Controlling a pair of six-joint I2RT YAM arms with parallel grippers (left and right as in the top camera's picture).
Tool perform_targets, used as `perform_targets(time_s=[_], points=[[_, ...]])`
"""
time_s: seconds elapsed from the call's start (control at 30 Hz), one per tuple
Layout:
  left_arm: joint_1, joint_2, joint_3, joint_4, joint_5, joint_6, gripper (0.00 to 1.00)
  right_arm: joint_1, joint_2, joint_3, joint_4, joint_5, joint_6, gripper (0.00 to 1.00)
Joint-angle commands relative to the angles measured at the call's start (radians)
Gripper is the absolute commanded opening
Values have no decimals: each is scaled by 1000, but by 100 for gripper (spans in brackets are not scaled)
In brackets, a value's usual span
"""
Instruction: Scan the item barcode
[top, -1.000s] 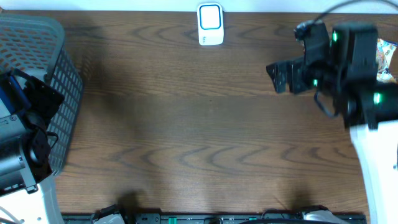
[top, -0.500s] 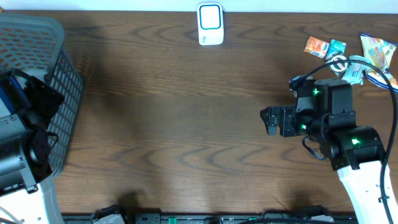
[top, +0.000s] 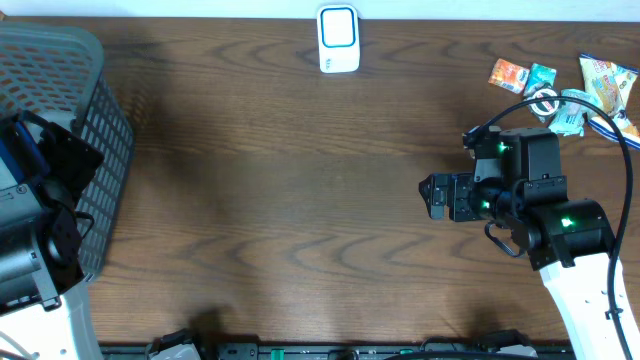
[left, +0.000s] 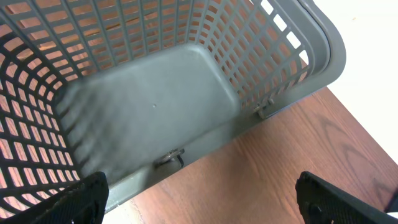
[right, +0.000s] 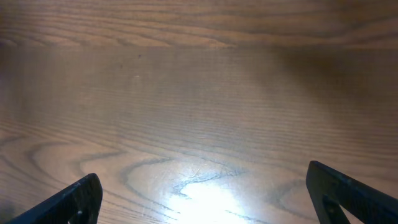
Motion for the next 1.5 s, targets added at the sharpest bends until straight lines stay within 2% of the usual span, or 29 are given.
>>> perform_targets(time_s=[0.0, 0.1, 0.27, 0.53, 0.77, 1.03, 1.33, 1.47], points=[[3, 0, 2, -4, -6, -8, 95, 9, 2, -3, 3, 7, -40, 99], [3, 0, 2, -4, -6, -8, 95, 9, -10, -37, 51, 7, -40, 99], [3, 0, 2, -4, -6, -8, 95, 7, -120, -262, 314, 6, -58, 99], [3, 0, 2, -4, -6, -9, 95, -18, -470, -721, 717, -16, -61, 99], [3, 0, 2, -4, -6, -8, 95, -26, -746, -934, 929, -7, -77, 99], [3, 0, 2, -4, -6, -8, 95, -46, -896, -1062, 1032, -5, -77, 99], [3, 0, 2, -4, -6, -8, 95, -70, -1095, -1073, 940, -2, -156, 99], [3, 0, 2, -4, -6, -9, 95, -110, -1099, -1073, 901, 0, -156, 99]])
